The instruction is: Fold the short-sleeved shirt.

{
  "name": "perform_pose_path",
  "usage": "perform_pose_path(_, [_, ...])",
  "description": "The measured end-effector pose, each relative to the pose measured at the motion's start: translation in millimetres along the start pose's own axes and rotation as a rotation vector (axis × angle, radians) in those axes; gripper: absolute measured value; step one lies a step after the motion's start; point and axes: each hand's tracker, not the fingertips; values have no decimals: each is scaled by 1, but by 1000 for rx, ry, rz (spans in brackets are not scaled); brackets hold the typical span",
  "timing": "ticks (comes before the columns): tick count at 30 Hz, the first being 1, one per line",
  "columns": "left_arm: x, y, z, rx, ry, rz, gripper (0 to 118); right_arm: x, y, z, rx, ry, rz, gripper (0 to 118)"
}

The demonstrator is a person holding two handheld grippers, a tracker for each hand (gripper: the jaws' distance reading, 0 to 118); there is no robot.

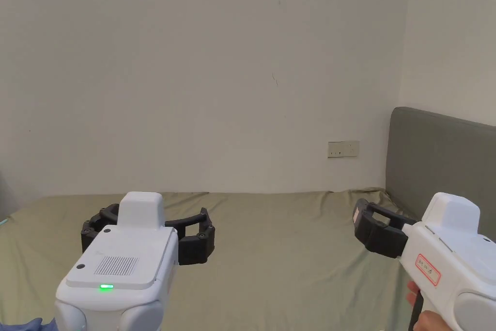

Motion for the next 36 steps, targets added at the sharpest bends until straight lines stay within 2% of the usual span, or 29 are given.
perform_pose_path(6, [-5,1,1,11,4,-8,118,-6,-2,-3,-4,17,-20,118])
perform_pose_path(13, [-10,2,5,34,-6,27,118,-1,-4,1,19,-12,-46,118])
perform_pose_path(19, [-6,9,11,49,-33,8,118,-3,4,8,58,-40,22,118])
perform_pose_path(20, [-3,10,13,33,-42,-7,118,-1,7,9,35,-16,32,118])
perform_pose_path(21, [-2,9,15,30,-62,-18,114,-1,6,12,52,8,21,107])
perform_pose_path(22, [0,8,17,38,-101,-32,99,-1,4,15,72,13,12,83])
perform_pose_path(23, [3,7,19,45,-101,-33,66,-3,3,17,82,-5,14,32])
perform_pose_path(24, [6,6,19,38,-99,-37,31,-6,4,18,84,-77,49,3])
perform_pose_path(25, [10,5,18,23,-94,-48,0,-9,3,18,85,-84,69,1])
perform_pose_path(27, [14,-1,23,28,-81,-72,0,-6,2,19,77,-4,71,1])
perform_pose_path(31, [20,-5,26,16,-112,-98,0,-9,-4,21,67,-16,106,1])
perform_pose_path(36, [17,-3,24,-4,-120,-64,0,-6,-6,23,45,-9,69,0])
